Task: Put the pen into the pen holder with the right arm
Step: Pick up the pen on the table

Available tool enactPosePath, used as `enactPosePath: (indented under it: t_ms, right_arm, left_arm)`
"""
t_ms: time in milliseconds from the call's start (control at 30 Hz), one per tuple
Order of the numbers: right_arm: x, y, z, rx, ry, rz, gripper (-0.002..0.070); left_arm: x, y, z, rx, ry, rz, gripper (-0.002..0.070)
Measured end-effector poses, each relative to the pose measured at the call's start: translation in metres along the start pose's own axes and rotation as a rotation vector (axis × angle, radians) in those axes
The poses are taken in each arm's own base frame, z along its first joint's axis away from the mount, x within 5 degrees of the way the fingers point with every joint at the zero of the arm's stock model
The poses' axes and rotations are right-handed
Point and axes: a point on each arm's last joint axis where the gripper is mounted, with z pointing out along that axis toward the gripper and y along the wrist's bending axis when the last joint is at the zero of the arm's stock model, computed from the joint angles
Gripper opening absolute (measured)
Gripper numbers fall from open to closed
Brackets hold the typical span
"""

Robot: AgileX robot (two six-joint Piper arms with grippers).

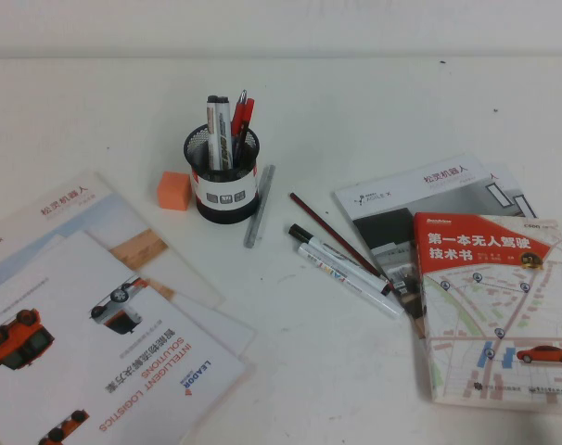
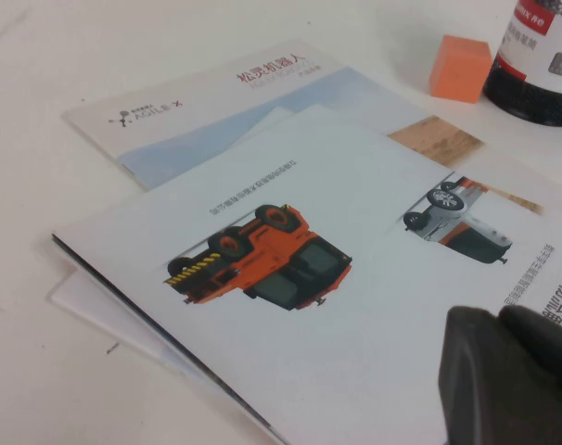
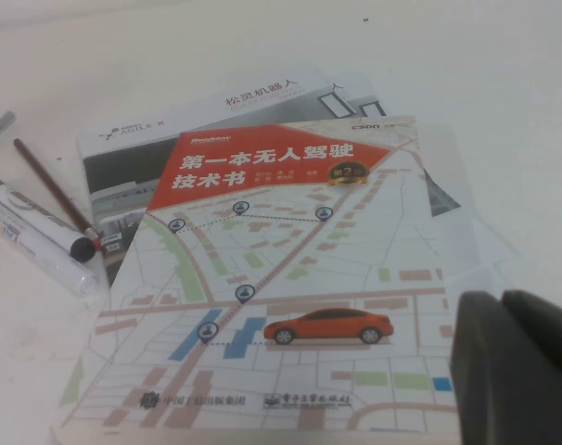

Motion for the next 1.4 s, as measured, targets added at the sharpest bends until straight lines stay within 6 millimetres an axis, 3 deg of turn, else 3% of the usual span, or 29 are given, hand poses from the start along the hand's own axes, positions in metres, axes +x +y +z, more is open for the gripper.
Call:
enactPosePath:
  t_ms: [933, 1267, 1400]
  right_arm:
    - [0.0000, 0.0002, 0.0000, -0.002, 0.000, 0.007, -0.0020]
    - [-0.0001, 0.0034, -0.0001, -0.037, 0.001, 0.107, -0.0020]
    - [-0.0043, 0.0083, -0.0004, -0.097, -0.034, 0.294, -0.0020]
  left_arm:
    - [0.0000, 0.0000, 0.0000, 0.000, 0.000, 0.000, -0.0002]
    - [0.0000, 0.0000, 0.0000, 0.000, 0.000, 0.000, -0.0003]
    - [0.0000, 0.0000, 0.0000, 0.000, 0.000, 0.000, -0.0003]
